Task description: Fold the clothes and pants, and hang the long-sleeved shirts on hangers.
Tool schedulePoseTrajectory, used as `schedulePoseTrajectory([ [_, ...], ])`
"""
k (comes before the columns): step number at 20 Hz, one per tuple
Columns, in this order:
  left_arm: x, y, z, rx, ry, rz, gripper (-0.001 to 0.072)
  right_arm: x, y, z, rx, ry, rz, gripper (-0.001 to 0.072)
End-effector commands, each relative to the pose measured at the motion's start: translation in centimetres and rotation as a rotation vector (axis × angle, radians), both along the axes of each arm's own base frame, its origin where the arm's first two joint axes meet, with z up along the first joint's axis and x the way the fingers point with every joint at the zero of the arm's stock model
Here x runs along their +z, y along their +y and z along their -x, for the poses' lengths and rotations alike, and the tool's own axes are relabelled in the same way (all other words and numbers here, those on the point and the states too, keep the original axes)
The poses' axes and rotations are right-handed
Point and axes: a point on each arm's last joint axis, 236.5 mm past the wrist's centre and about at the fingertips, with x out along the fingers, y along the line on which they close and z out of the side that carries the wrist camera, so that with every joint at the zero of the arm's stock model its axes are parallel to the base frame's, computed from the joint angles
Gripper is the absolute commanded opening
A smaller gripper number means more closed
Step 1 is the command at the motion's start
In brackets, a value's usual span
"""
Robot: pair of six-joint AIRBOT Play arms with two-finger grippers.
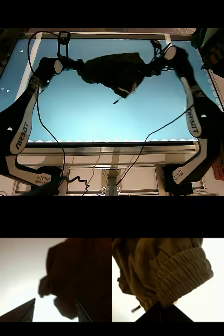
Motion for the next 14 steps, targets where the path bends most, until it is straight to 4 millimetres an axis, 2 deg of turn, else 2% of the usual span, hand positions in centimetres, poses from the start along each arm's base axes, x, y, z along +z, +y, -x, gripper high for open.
schedulePoseTrajectory([
  [1, 2.4, -0.4, 0.6, -0.004, -0.031, 0.024, 0.0578, 5.0, -6.5, 6.8, 0.053, 0.071, 0.179, 0.0025],
  [3, 1.0, -2.3, 1.9, -0.015, 0.056, 0.108, 0.0578, 7.3, -7.1, 11.9, 0.099, 0.129, 0.193, 0.0025],
  [4, 0.2, -3.9, 2.6, -0.028, 0.109, 0.172, 0.0578, 8.1, -7.1, 13.8, 0.113, 0.137, 0.196, 0.0025],
  [6, -0.5, -8.5, 4.1, -0.095, 0.164, 0.264, 0.0578, 9.1, -7.1, 16.6, 0.112, 0.11, 0.196, 0.0025],
  [8, -0.9, -13.7, 5.8, -0.216, 0.153, 0.249, 0.0578, 8.7, -7.1, 18.8, 0.109, 0.116, 0.195, 0.0025],
  [11, -1.6, -21.0, 7.9, -0.359, 0.071, 0.193, 0.0579, 7.0, -7.1, 21.1, 0.104, 0.137, 0.191, 0.0026],
  [12, -2.0, -22.8, 8.3, -0.39, 0.038, 0.17, 0.0579, 6.4, -7.1, 21.6, 0.104, 0.15, 0.189, 0.0026],
  [14, -3.7, -25.1, 9.7, -0.465, 0.024, 0.092, 0.058, 5.4, -7.1, 22.4, 0.106, 0.176, 0.187, 0.0026],
])
